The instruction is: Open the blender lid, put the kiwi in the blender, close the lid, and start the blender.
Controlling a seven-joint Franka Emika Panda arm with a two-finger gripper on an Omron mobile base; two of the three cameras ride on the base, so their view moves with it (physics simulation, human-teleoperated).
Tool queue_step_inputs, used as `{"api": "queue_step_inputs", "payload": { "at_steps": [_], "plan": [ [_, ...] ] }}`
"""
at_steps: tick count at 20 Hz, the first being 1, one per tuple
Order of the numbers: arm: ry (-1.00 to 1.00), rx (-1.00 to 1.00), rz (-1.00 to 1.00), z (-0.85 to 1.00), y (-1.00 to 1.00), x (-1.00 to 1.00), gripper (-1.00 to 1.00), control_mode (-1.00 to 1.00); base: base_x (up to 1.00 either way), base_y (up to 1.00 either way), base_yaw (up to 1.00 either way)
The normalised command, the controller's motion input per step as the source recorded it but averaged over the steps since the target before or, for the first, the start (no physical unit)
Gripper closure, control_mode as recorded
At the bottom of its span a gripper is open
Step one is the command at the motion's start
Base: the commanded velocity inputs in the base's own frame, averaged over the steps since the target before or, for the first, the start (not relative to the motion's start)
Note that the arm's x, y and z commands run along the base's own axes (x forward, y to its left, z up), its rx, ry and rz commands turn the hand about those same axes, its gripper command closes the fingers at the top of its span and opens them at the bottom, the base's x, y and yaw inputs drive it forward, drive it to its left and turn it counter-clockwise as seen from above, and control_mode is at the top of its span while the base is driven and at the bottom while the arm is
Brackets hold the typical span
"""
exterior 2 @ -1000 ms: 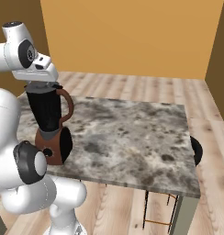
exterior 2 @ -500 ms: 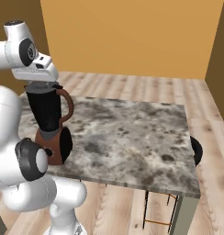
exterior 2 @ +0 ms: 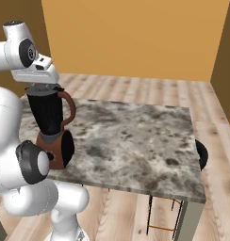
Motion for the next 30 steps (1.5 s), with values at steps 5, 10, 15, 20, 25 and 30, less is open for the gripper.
{"api": "queue_step_inputs", "payload": {
  "at_steps": [5,10,15,20,25,30],
  "plan": [
    [0.00,0.02,0.00,0.05,0.00,0.00,1.00,-1.00,0.00,0.00,0.00],
    [-0.16,0.03,0.00,0.58,-0.14,-0.06,1.00,-1.00,0.00,0.00,0.00],
    [-0.27,0.06,0.00,0.83,-0.47,-0.09,1.00,-1.00,0.00,0.00,0.00],
    [-0.21,0.10,0.00,0.58,-0.78,-0.14,1.00,-1.00,0.00,0.00,0.00],
    [-0.07,0.14,-0.03,0.00,-1.00,-0.37,1.00,-1.00,0.00,0.00,0.00],
    [0.00,0.10,-0.05,-0.45,-1.00,-0.42,1.00,-1.00,0.00,0.00,0.00]
  ]
}}
